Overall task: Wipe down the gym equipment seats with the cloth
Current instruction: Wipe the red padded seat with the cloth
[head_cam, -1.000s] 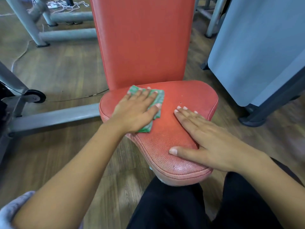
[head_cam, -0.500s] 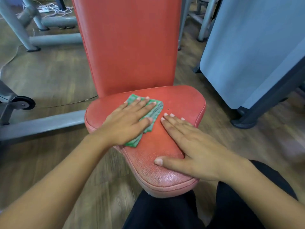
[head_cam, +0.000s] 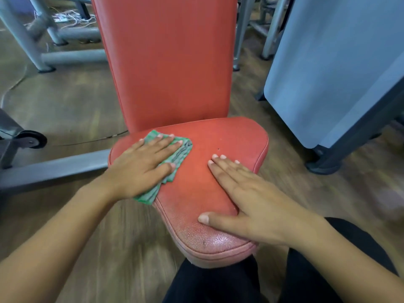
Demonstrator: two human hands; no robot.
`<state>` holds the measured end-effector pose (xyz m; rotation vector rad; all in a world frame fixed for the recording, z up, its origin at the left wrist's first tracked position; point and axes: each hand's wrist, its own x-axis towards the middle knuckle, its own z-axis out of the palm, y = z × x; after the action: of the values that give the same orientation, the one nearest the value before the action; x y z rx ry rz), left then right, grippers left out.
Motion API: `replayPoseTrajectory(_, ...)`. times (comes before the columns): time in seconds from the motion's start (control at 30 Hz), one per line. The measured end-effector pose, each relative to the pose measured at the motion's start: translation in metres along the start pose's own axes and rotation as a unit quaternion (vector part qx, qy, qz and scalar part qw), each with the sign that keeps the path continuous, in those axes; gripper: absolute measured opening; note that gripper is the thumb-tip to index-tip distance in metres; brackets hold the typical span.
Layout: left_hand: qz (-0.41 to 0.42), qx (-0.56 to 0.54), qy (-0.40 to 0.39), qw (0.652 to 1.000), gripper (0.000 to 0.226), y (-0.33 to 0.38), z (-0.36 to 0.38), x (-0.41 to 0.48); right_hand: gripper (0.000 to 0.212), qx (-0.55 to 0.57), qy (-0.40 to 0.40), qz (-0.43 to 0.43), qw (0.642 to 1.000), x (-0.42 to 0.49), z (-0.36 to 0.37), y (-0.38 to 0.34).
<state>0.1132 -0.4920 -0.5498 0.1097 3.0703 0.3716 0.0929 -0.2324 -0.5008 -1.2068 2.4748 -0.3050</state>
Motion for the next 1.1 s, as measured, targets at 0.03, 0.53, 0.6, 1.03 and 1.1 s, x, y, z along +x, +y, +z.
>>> replayPoseTrajectory(0.03, -0.026, 0.002, 0.003, 1.000, 0.077, -0.009, -0.003, -0.002, 0.105, 0.000, 0.001, 0.000, 1.000, 0.000, 0.000, 0.000)
replayPoseTrajectory(0.53, -0.086, 0.040, -0.010, 0.995, 0.086, -0.007, -0.006, 0.009, 0.077, -0.001, 0.017, 0.099, 0.995, 0.049, -0.008, 0.031)
replayPoseTrajectory(0.6, -0.116, 0.059, -0.014, 0.991, 0.081, 0.003, -0.004, 0.029, 0.076, -0.012, 0.017, 0.101, 0.995, 0.053, -0.005, 0.032)
replayPoseTrajectory(1.03, -0.114, 0.057, -0.026, 0.991, 0.062, 0.012, -0.001, 0.047, 0.077, -0.014, 0.029, 0.102, 0.994, 0.055, -0.001, 0.035)
replayPoseTrajectory(1.1, -0.076, 0.029, -0.026, 0.996, 0.058, 0.030, 0.003, 0.052, 0.076, -0.012, 0.032, 0.103, 0.994, 0.055, -0.001, 0.034)
